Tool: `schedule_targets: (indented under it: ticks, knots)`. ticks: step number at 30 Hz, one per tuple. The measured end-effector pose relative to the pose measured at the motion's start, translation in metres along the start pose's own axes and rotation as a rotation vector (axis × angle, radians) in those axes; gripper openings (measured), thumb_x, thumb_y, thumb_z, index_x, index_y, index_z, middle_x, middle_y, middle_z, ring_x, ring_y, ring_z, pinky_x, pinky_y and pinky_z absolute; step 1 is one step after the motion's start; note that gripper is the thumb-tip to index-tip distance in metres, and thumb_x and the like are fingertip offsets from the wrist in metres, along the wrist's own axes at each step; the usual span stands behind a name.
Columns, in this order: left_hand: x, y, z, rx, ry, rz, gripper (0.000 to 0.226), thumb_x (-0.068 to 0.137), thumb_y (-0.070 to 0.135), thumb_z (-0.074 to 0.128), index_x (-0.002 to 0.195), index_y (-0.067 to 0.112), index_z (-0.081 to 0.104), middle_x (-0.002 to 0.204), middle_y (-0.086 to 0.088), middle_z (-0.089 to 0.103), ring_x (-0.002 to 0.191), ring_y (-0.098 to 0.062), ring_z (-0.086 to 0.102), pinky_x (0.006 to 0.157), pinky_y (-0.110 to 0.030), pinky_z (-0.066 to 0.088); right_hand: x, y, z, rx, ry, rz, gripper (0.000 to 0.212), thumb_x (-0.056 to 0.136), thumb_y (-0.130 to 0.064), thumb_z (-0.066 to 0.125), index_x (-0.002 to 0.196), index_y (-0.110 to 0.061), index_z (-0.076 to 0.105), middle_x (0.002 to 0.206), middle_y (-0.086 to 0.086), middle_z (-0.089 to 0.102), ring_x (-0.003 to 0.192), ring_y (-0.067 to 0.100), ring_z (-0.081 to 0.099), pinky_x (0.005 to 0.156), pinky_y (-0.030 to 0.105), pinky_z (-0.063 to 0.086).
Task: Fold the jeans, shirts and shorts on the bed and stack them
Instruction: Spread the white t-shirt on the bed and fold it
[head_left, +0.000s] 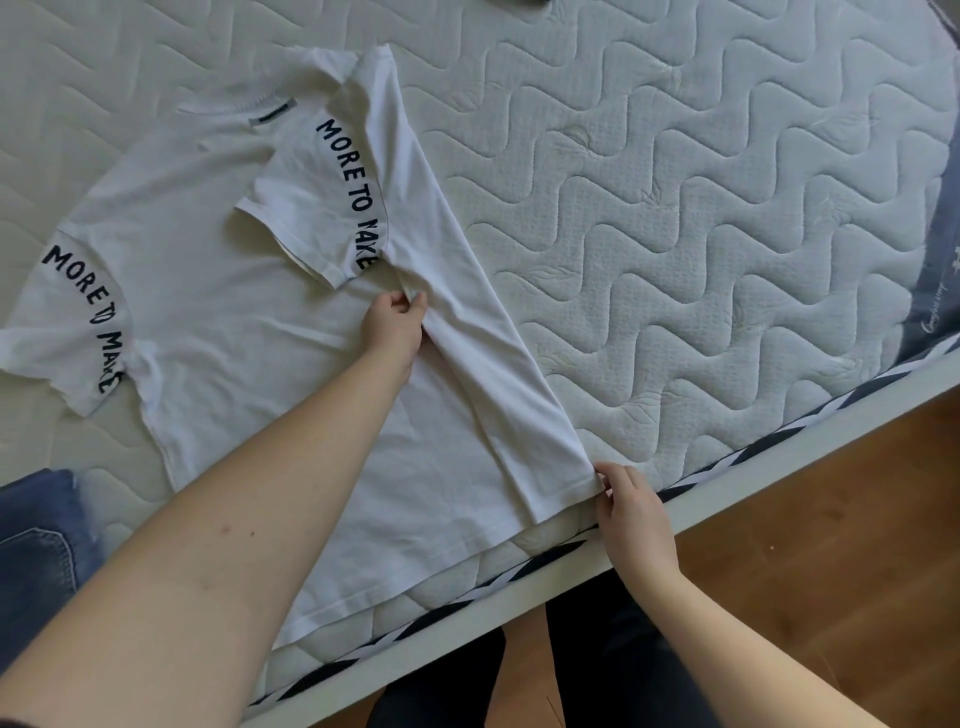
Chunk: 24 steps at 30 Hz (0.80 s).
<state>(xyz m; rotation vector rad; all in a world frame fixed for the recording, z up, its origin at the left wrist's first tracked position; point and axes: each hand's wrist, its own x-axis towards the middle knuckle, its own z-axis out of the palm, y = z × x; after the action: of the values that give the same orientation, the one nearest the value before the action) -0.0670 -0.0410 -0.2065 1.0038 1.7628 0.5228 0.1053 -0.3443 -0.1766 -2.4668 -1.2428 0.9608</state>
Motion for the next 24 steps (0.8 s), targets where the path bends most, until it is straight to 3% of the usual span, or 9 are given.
schedule_targets:
  ticks: [4, 7, 11, 15, 17, 20, 24]
  knots:
    - [0.015, 0.011, 0.001, -0.125, -0.022, -0.043, 0.027, 0.089, 0.023, 0.07, 0.111, 0.014, 0.06, 0.105, -0.002, 0.066, 0.096, -0.017, 0.063, 0.085, -0.03, 0.052, 0.002, 0.001, 0.001, -0.003, -0.006, 0.003, 0.04, 0.086, 0.003, 0.055, 0.121, -0.015, 0.063, 0.11, 0.002, 0.063, 0.096, 0.024, 0.06, 0.08, 0.038, 0.047]
    - [0.02, 0.009, -0.001, -0.048, 0.025, -0.082, 0.011, 0.091, 0.022, 0.065, 0.097, 0.013, 0.065, 0.091, -0.004, 0.067, 0.086, -0.024, 0.063, 0.078, -0.034, 0.054, 0.003, 0.0, 0.001, -0.029, 0.003, 0.007, 0.039, 0.085, 0.003, 0.056, 0.12, -0.015, 0.063, 0.109, 0.002, 0.064, 0.093, 0.026, 0.06, 0.08, 0.038, 0.045]
    - [0.019, -0.002, -0.009, 0.22, 0.082, 0.011, 0.022, 0.089, 0.019, 0.053, 0.068, 0.013, 0.053, 0.069, -0.006, 0.056, 0.073, -0.028, 0.053, 0.063, -0.032, 0.045, 0.004, 0.0, 0.002, -0.042, -0.013, 0.026, 0.038, 0.087, -0.004, 0.059, 0.122, -0.018, 0.061, 0.111, 0.0, 0.063, 0.093, 0.025, 0.059, 0.083, 0.038, 0.044]
    - [0.017, -0.002, -0.011, 0.152, 0.059, -0.074, 0.015, 0.093, 0.022, 0.049, 0.087, 0.014, 0.061, 0.099, -0.015, 0.068, 0.092, -0.037, 0.066, 0.081, -0.045, 0.058, 0.004, -0.001, 0.002, 0.026, -0.053, -0.018, 0.043, 0.084, -0.011, 0.066, 0.125, -0.022, 0.056, 0.103, -0.009, 0.056, 0.089, 0.014, 0.054, 0.081, 0.031, 0.042]
    - [0.01, 0.001, -0.007, -0.014, -0.065, -0.167, 0.022, 0.095, 0.03, 0.053, 0.087, 0.012, 0.063, 0.103, -0.015, 0.068, 0.094, -0.033, 0.067, 0.079, -0.045, 0.059, 0.004, 0.0, 0.001, 0.074, -0.073, -0.014, 0.044, 0.085, -0.013, 0.067, 0.126, -0.024, 0.055, 0.102, -0.015, 0.053, 0.087, 0.007, 0.05, 0.082, 0.029, 0.042]
    - [-0.023, 0.002, 0.0, -0.186, -0.378, -0.241, 0.025, 0.094, 0.036, 0.063, 0.095, 0.011, 0.065, 0.103, -0.009, 0.07, 0.092, -0.023, 0.069, 0.065, -0.03, 0.059, 0.005, 0.002, 0.003, 0.157, -0.061, 0.035, 0.037, 0.087, -0.019, 0.065, 0.122, -0.029, 0.056, 0.1, -0.024, 0.052, 0.088, 0.001, 0.05, 0.082, 0.028, 0.044]
    - [-0.08, -0.029, 0.011, -0.087, -0.593, -0.274, 0.022, 0.088, 0.014, 0.07, 0.107, 0.002, 0.065, 0.108, -0.015, 0.07, 0.089, -0.022, 0.069, 0.075, -0.032, 0.059, 0.008, -0.005, 0.004, 0.257, -0.031, 0.137, 0.025, 0.089, -0.021, 0.058, 0.11, -0.035, 0.059, 0.099, -0.018, 0.059, 0.09, 0.004, 0.055, 0.078, 0.031, 0.048]
